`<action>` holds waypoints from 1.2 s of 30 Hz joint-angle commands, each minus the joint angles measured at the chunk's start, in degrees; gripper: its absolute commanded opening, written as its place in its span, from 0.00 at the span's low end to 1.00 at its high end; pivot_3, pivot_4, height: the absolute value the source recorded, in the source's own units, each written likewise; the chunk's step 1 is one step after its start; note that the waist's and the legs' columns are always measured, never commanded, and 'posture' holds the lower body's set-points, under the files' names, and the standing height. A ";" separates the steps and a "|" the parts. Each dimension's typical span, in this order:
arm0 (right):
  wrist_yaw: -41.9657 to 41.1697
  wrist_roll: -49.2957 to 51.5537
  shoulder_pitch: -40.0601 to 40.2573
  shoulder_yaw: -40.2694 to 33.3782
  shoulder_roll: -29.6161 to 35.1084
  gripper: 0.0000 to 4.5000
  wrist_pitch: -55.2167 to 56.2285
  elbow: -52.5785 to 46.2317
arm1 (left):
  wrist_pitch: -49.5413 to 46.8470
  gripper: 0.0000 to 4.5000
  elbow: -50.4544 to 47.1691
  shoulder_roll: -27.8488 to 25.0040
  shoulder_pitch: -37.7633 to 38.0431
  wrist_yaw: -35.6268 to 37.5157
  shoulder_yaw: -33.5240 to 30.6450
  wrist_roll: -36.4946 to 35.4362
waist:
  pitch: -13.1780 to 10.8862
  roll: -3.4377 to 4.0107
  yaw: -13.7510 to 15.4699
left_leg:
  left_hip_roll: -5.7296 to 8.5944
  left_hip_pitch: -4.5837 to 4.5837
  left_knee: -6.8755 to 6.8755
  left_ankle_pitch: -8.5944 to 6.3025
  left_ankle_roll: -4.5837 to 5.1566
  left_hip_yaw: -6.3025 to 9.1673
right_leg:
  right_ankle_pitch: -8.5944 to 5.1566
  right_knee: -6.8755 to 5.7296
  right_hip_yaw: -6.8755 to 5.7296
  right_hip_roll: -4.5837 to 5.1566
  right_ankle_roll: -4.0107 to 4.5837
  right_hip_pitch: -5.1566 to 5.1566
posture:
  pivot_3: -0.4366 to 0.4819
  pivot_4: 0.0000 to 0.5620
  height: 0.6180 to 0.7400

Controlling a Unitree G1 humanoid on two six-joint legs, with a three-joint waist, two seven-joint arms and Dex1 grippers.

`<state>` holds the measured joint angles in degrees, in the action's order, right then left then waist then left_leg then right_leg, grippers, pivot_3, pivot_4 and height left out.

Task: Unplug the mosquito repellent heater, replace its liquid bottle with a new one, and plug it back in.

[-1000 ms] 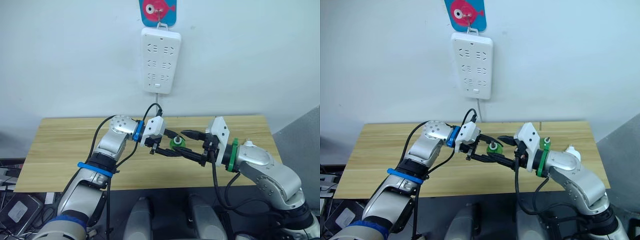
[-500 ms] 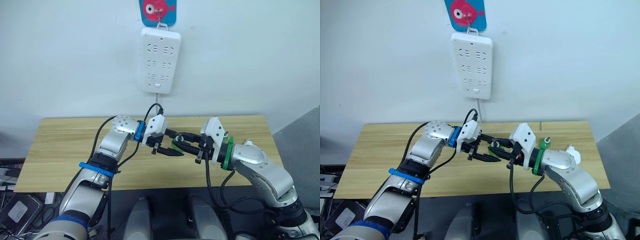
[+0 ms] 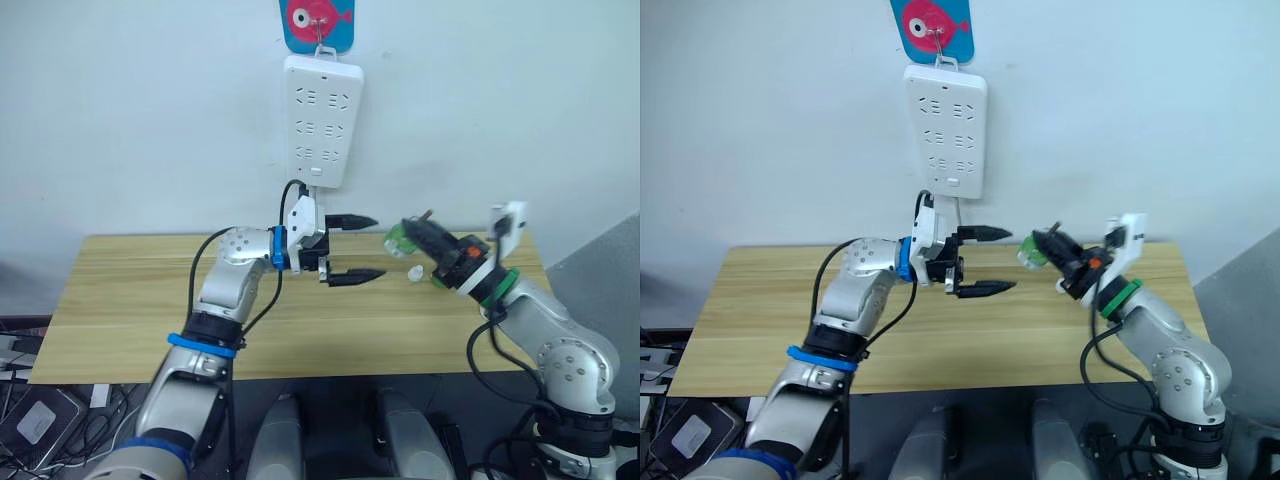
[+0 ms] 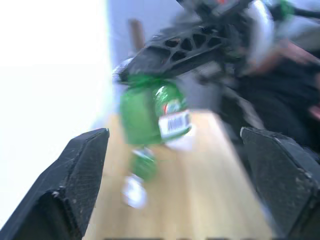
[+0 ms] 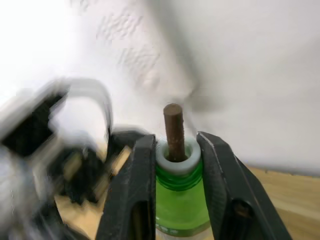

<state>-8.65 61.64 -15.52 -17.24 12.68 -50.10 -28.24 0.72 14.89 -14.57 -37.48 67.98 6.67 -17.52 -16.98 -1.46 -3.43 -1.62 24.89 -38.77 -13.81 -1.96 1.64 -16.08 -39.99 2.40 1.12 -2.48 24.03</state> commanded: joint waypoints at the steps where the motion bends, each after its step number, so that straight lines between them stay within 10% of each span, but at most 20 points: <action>1: 13.01 16.96 -1.27 -4.80 -2.94 0.19 1.73 0.23 | 7.19 1.00 -5.41 4.53 2.59 -10.63 -1.23 2.97 | 0.00 0.00 -0.04 | 0.00 0.00 0.00 0.00 0.00 -0.03 | 0.00 0.00 0.03 0.01 0.00 0.00 | 0.35 0.46 1.00; 12: 28.75 36.81 -1.35 0.07 -2.43 0.19 9.71 -1.72 | 11.71 1.00 -10.99 12.30 8.46 -26.62 2.79 9.12 | 0.03 0.04 -0.57 | 0.04 0.00 0.03 0.00 0.01 -0.16 | 0.00 0.00 0.04 -0.04 0.00 0.00 | 0.36 0.45 1.00; 33: 30.39 42.34 -1.39 6.38 3.85 0.19 16.23 -3.52 | 8.83 1.00 -10.57 14.51 6.71 -27.92 4.45 4.66 | 0.05 0.04 -0.56 | 0.04 0.03 0.03 0.00 0.01 -0.20 | 0.00 0.03 0.02 -0.07 -0.01 0.00 | 0.35 0.44 1.00; 36: 30.65 42.52 -1.44 7.01 4.07 0.19 16.92 -3.75 | 8.82 0.87 -10.58 14.77 6.39 -27.97 4.59 4.14 | 0.05 0.04 -0.56 | 0.04 0.03 0.03 0.00 0.01 -0.21 | 0.00 0.04 0.03 -0.07 -0.01 0.00 | 0.35 0.44 1.00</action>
<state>22.19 102.53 -16.78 -10.36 16.40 -33.92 -28.78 9.23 6.30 -0.67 -30.14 40.12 10.81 -12.62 -16.93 -1.42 -3.99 -1.58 24.92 -38.74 -13.82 -1.95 1.43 -16.08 -39.95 2.43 1.06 -2.49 24.03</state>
